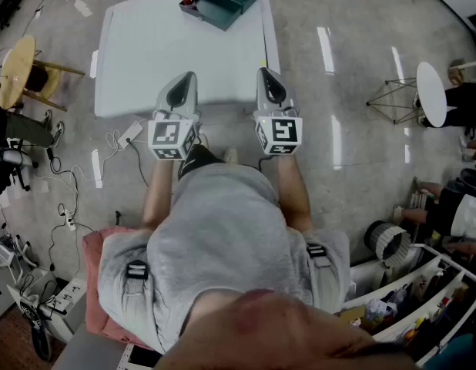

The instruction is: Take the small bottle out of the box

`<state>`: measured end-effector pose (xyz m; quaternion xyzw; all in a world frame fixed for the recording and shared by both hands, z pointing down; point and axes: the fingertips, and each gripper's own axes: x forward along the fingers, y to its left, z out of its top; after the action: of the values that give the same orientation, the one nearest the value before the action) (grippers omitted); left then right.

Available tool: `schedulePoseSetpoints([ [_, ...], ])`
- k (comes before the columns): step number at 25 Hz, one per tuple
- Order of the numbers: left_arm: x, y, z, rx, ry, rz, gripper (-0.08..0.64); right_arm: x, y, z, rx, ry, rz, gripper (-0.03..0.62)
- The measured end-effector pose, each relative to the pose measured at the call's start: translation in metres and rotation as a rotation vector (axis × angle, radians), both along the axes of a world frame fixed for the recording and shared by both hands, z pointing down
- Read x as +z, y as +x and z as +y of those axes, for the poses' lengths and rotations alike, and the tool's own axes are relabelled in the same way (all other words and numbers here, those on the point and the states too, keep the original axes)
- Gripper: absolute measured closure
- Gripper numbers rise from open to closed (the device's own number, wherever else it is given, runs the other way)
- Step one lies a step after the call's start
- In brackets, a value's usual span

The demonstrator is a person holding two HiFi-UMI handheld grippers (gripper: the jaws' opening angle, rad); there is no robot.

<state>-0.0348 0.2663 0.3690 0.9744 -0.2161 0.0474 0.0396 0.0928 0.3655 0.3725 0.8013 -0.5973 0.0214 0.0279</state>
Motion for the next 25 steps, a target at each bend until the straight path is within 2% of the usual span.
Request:
schedulePoseSetpoints([
  [14, -0.001, -0.001, 0.009, -0.022, 0.002, 0.0, 0.548, 0.0, -0.003, 0.005, -0.028, 0.008, 0.002, 0.589],
  [25, 0.001, -0.007, -0.032, -0.094, -0.003, -0.016, 0.548, 0.007, -0.002, -0.042, -0.091, -0.007, -0.004, 0.589],
])
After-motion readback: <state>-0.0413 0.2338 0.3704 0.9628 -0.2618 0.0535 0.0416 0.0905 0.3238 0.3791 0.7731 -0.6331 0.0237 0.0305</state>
